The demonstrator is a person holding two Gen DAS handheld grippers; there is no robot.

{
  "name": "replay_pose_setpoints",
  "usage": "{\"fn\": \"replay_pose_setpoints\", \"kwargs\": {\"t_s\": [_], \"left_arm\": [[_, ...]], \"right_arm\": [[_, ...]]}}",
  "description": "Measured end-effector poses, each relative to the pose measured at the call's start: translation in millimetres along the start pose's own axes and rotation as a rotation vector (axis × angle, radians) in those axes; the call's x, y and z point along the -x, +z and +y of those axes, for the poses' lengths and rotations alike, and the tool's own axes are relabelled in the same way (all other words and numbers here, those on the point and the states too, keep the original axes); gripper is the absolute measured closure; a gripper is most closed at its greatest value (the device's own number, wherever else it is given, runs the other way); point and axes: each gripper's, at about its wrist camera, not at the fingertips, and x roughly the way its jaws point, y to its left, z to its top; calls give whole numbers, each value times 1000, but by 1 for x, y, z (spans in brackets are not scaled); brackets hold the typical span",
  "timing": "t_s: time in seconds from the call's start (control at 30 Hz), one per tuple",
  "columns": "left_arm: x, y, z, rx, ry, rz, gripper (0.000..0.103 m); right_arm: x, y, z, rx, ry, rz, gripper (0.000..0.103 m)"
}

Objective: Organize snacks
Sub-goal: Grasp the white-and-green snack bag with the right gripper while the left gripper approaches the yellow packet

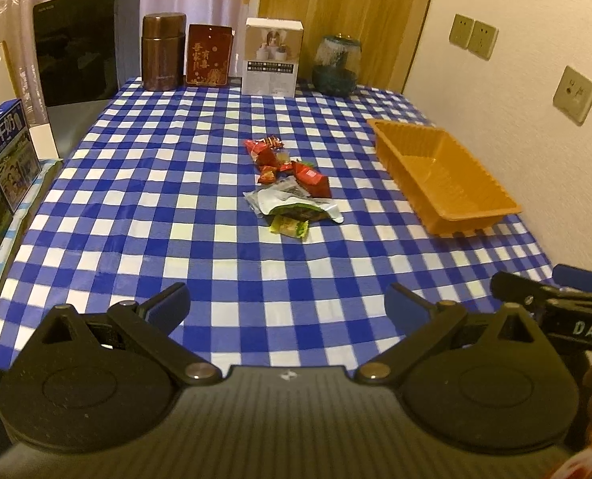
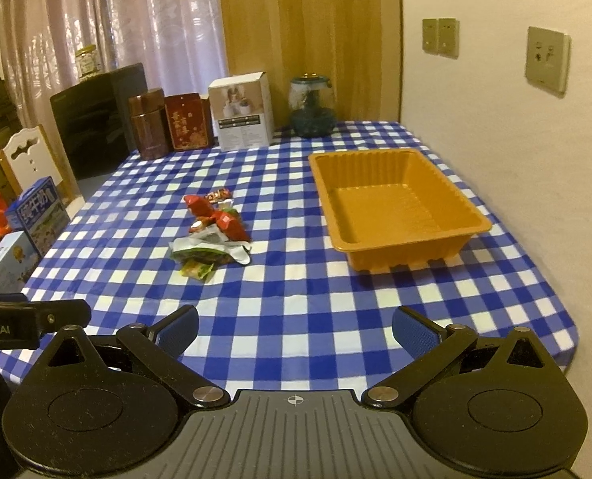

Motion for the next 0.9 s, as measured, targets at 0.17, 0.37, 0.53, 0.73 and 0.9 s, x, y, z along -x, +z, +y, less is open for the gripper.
{"fn": "replay_pose_setpoints", "kwargs": {"t_s": [0.17,0.37,0.53,0.73,0.9], "left_arm": [[-23,10,10,-67,-11,10,0],[-51,22,25,-125,-4,24,7],[-76,32,38,-147,3,44,10],[-107,44,46,-182,-8,63,15],[-133,50,53,-206,-16,79,22]], "right_arm": [[-19,4,-2,7,24,5,1],[-49,10,1,46,56,20,1],[-83,15,6,86,90,51,12],[-126,21,16,175,127,70,20],[-162,28,28,301,174,72,31]]}}
